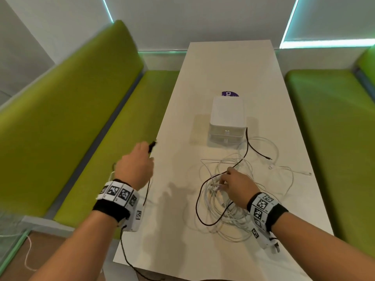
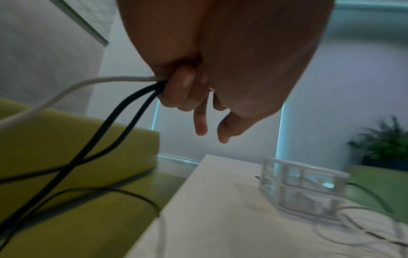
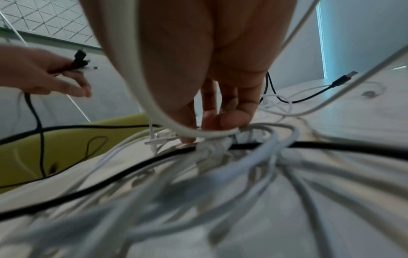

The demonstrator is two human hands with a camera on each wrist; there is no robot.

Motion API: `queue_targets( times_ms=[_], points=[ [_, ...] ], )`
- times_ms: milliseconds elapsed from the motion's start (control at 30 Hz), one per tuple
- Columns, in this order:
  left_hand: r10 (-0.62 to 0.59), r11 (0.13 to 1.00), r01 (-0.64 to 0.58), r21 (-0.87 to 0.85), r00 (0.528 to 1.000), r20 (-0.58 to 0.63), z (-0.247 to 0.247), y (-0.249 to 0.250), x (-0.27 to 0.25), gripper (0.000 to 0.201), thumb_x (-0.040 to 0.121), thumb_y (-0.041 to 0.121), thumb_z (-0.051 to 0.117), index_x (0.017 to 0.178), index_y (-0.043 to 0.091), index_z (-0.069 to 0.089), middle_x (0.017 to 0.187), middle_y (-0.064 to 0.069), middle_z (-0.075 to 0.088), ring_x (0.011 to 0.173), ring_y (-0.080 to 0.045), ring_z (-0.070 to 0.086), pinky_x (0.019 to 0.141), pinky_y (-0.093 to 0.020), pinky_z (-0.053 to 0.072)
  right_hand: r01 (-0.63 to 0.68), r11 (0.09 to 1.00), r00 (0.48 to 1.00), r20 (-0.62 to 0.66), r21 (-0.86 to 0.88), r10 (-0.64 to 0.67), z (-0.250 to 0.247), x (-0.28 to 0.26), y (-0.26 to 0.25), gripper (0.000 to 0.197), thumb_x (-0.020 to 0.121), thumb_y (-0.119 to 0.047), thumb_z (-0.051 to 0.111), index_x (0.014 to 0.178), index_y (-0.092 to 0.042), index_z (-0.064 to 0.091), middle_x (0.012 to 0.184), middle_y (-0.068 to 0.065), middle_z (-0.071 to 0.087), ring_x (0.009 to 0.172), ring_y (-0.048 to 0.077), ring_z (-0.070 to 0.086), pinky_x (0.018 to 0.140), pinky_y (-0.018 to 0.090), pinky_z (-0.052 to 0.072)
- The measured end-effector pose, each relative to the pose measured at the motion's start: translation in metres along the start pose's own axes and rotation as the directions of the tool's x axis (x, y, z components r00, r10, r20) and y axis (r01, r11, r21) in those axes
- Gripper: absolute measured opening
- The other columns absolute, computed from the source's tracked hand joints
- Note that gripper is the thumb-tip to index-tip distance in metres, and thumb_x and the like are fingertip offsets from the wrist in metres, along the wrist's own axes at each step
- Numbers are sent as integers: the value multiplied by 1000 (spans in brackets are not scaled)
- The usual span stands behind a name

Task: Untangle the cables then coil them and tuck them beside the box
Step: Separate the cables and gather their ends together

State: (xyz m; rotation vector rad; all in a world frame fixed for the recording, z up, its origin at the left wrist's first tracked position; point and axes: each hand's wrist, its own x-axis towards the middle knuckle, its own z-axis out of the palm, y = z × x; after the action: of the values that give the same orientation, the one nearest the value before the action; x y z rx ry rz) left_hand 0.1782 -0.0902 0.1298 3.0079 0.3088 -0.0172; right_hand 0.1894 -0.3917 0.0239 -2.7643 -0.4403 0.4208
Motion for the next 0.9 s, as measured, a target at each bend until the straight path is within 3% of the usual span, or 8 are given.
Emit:
queue_targets(
  times_ms=[100, 267, 333, 467, 567, 733, 800, 900],
  points=[
    [146, 959, -121, -256, 986, 79, 11, 31, -10, 16, 97, 26, 51, 102, 18, 39, 78, 0, 54, 62, -24, 53, 54, -32, 38, -52, 992, 997, -49, 115, 58, -16, 0, 3, 17, 97, -27, 63, 107, -20, 74, 103, 0, 63, 95, 23, 64, 79, 34, 49],
    [166, 703, -9, -711, 974, 152, 28, 67, -16, 23, 105, 19, 37, 93, 16, 57, 70, 0, 52, 56, -17, 42, 53, -31, 34, -104, 874, 914, -300, 474, 271, -62, -13, 6, 8, 94, -23, 70, 97, -21, 76, 88, -6, 70, 76, 5, 62, 68, 16, 42],
    [167, 576, 38, -817, 972, 163, 35, 83, -17, 28, 106, 21, 38, 91, 18, 61, 68, 4, 51, 58, -15, 41, 60, -34, 37, -30, 794, 887, -350, 607, 301, -77, -20, -1, 6, 93, -20, 70, 94, -24, 75, 89, -6, 73, 83, 9, 66, 75, 22, 49],
    [192, 253, 198, -947, 949, 250, 35, 125, -24, 22, 104, 21, 48, 98, 11, 67, 60, 11, 46, 53, -9, 37, 56, -29, 32, 91, 591, 927, -284, 802, 244, -94, -31, -26, 13, 91, -11, 72, 97, -23, 75, 88, 2, 78, 72, 16, 70, 75, 32, 61],
    [301, 81, 273, -959, 910, 285, 30, 148, -31, 32, 102, 30, 53, 114, 4, 65, 77, -5, 50, 59, -11, 38, 57, -26, 32, 127, 483, 938, -263, 867, 225, -99, -35, -41, 18, 86, -5, 76, 101, -10, 67, 80, 14, 75, 68, 23, 70, 71, 37, 60],
    [316, 11, 297, -955, 905, 285, 30, 157, -38, 27, 104, 27, 51, 104, 12, 72, 82, -5, 67, 66, -19, 43, 61, -29, 30, 124, 418, 922, -260, 900, 286, -94, -37, -44, 28, 86, 4, 70, 85, -12, 47, 82, 28, 70, 69, 42, 69, 70, 51, 60],
    [269, -6, 321, -947, 913, 307, 34, 158, -37, 31, 103, 28, 50, 105, 7, 72, 90, -16, 65, 72, -27, 44, 61, -30, 33, 122, 470, 923, -274, 874, 269, -89, -38, -45, 29, 84, -1, 74, 84, -12, 48, 80, 17, 72, 71, 38, 72, 69, 53, 62],
    [210, -7, 337, -941, 921, 328, 36, 157, -37, 34, 106, 25, 46, 111, 0, 69, 102, -25, 69, 82, -34, 63, 69, -37, 51, 85, 571, 936, -262, 816, 235, -84, -44, -51, 29, 80, -2, 77, 88, -9, 50, 88, 2, 72, 71, 18, 73, 66, 40, 63]
  ],
)
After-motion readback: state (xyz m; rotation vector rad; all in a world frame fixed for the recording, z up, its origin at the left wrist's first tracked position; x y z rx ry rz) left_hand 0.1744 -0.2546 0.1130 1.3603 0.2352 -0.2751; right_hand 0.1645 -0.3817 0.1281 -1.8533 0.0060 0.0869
